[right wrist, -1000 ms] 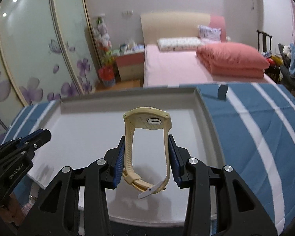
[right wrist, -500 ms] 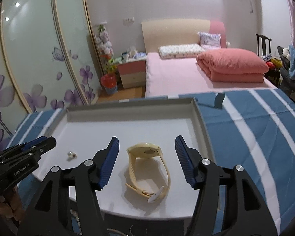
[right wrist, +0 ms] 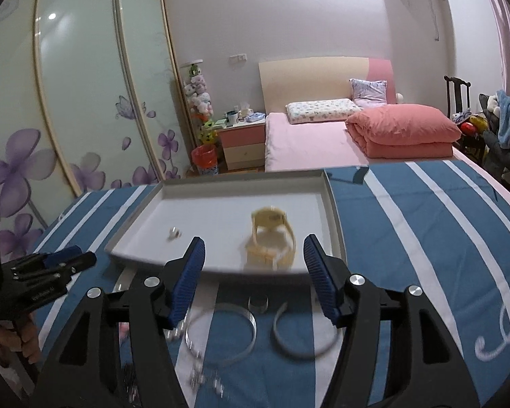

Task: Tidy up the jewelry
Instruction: 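Open the left tool to drop the pearl while the right tool releases the watch into the tray, then grasp the pink bead bracelet with the left tool while the right tool grasps the silver dangling earring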

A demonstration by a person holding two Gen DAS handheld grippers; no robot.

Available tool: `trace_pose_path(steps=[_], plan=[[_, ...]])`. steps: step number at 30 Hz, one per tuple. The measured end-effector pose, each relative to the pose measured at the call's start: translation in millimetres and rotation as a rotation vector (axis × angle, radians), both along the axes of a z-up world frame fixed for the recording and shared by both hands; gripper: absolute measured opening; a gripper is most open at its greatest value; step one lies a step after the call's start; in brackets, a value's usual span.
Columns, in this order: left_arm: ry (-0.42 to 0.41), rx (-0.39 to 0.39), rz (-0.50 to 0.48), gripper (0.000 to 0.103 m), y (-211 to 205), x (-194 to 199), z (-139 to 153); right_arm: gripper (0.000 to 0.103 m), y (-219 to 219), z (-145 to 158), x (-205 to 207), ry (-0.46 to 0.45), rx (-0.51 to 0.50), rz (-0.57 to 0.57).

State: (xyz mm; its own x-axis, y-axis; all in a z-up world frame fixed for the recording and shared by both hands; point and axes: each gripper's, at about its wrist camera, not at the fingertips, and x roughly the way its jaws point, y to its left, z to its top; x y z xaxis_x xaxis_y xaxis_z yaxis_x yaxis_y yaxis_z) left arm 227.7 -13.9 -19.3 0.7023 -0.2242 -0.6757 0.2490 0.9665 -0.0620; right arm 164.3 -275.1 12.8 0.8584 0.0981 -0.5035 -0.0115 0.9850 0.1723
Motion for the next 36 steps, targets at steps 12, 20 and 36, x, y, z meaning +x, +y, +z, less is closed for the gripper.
trace_pose_path(steps=[12, 20, 36], plan=[[0.141, 0.084, -0.045, 0.038, -2, -24, -54, 0.062, 7, -22, -31, 0.057, -0.017, 0.016], [0.131, 0.116, -0.028, 0.023, -4, -23, -55, 0.062, 1, -34, -41, 0.076, 0.001, 0.000], [0.068, 0.031, 0.078, 0.023, 46, -36, -26, 0.062, 13, -56, -43, 0.178, -0.015, 0.074]])
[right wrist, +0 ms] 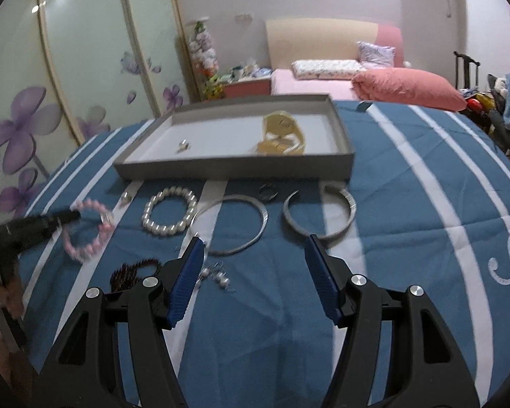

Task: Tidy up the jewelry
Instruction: 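Grasp the pink bead bracelet with the left tool while the right tool grasps the silver dangling earring, then carry the pink bracelet in the left tool while the right tool carries the earring over the tray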

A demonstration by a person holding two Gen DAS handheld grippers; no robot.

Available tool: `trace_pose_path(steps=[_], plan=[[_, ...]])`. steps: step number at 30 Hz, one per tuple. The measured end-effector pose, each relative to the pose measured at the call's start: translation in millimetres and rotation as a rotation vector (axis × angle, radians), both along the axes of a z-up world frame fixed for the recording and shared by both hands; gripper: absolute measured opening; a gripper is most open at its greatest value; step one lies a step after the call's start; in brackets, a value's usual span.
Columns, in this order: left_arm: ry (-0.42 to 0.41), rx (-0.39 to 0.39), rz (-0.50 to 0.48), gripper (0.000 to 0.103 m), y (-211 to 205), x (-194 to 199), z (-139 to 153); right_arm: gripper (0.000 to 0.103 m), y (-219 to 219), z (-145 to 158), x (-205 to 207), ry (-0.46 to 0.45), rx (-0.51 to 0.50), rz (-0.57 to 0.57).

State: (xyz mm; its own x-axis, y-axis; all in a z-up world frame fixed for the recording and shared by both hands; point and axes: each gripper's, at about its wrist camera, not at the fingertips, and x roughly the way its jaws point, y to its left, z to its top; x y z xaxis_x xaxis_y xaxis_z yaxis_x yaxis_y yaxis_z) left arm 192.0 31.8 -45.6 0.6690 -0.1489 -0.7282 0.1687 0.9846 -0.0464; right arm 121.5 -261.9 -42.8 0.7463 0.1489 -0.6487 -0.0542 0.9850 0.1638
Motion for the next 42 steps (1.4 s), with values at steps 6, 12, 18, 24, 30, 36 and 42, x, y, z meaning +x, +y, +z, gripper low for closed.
trace_pose_path(steps=[6, 12, 18, 24, 30, 36, 42], plan=[[-0.079, -0.070, 0.046, 0.023, 20, -7, 23, 0.059, 22, -16, 7, 0.094, -0.034, 0.074], [-0.108, -0.092, 0.036, 0.023, 21, -12, 33, 0.057, 40, -23, 14, 0.142, -0.116, 0.095], [-0.111, -0.101, 0.030, 0.023, 20, -14, 35, 0.048, 48, -22, 21, 0.155, -0.154, 0.118], [-0.111, -0.102, 0.030, 0.023, 20, -14, 35, 0.013, 47, -21, 18, 0.153, -0.142, 0.139], [-0.114, -0.107, 0.032, 0.023, 19, -17, 36, 0.012, 26, -21, 10, 0.152, -0.140, 0.071], [-0.124, -0.123, 0.032, 0.023, 18, -22, 40, 0.010, -3, -5, -5, 0.062, -0.039, 0.018], [-0.150, -0.143, 0.024, 0.023, 19, -28, 46, 0.010, -11, 31, -19, -0.102, 0.015, 0.019]])
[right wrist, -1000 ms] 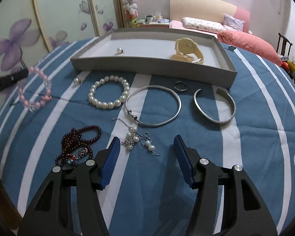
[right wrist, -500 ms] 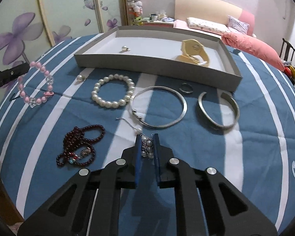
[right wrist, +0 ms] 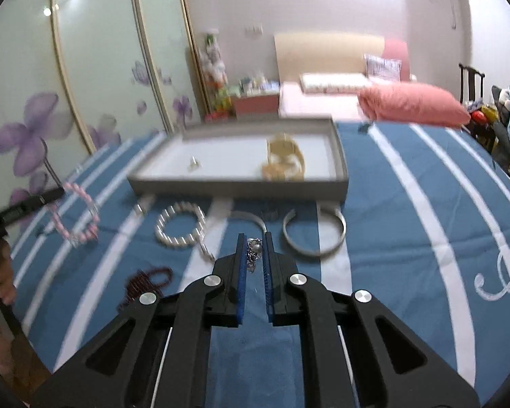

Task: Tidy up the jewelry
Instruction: 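Carry the pink bracelet in the left tool while the right tool carries the earring over the tray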

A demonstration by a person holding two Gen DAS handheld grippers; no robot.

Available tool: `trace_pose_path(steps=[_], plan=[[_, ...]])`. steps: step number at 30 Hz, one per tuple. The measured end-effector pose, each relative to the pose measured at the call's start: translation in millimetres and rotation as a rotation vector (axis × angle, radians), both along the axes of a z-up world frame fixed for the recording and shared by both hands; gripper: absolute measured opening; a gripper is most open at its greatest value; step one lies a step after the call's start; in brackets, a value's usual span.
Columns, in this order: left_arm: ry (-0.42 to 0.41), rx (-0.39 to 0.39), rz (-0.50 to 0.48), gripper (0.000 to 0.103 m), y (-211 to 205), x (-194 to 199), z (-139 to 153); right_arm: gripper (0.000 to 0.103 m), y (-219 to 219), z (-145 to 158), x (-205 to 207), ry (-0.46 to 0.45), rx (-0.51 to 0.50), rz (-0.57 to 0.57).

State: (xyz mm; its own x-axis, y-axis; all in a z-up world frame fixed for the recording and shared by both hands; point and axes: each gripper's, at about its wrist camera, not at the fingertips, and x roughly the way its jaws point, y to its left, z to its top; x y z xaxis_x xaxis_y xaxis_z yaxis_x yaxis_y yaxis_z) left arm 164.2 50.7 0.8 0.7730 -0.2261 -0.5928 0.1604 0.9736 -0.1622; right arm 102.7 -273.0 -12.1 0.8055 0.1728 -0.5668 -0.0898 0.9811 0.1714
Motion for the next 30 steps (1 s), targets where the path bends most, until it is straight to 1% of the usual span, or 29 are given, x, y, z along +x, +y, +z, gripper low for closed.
trace_pose_path(steps=[6, 9, 23, 26, 30], plan=[[-0.035, -0.013, -0.009, 0.023, -4, -9, 8, 0.010, 1, 24, -7, -0.124, 0.028, 0.005], [-0.052, -0.019, -0.014, 0.023, -6, -12, 13, 0.010, 4, 32, -9, -0.169, 0.034, 0.007], [-0.145, -0.017, -0.010, 0.023, -20, -30, 27, 0.010, 7, 48, -19, -0.301, 0.043, -0.003], [-0.180, -0.011, -0.006, 0.023, -26, -36, 31, 0.010, 6, 49, -20, -0.320, 0.038, -0.010], [-0.207, -0.005, -0.008, 0.023, -31, -39, 36, 0.010, 6, 51, -19, -0.343, 0.037, -0.019]])
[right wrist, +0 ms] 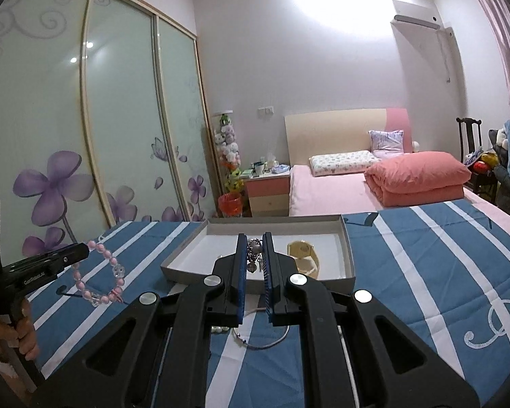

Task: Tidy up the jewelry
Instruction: 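Carry the pink bracelet in the left tool while the right tool carries the earring over the tray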

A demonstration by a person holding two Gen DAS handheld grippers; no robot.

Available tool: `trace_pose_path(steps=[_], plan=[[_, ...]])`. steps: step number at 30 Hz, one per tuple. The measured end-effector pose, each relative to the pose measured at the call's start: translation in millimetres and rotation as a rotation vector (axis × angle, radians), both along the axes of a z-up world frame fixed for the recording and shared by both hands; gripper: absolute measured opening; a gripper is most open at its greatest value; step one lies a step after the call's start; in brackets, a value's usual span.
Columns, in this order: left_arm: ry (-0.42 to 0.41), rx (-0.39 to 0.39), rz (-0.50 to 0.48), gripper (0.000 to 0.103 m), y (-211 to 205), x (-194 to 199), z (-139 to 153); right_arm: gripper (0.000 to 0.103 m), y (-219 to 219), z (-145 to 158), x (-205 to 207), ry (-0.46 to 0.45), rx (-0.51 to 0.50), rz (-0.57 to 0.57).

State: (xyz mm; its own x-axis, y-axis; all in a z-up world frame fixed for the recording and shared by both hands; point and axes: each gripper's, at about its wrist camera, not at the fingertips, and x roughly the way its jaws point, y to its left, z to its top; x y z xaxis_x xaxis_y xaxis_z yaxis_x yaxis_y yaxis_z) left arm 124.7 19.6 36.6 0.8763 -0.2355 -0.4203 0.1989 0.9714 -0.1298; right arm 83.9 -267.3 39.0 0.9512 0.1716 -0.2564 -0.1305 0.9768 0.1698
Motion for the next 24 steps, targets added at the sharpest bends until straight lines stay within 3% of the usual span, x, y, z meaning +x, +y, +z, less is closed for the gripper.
trace_pose_path(steps=[13, 24], plan=[[-0.051, 0.007, 0.010, 0.023, -13, 13, 9, 0.010, -2, 6, 18, -0.051, 0.019, -0.009], [-0.123, 0.008, 0.018, 0.023, -37, 57, 23, 0.010, 1, 23, 55, -0.123, -0.010, -0.025]])
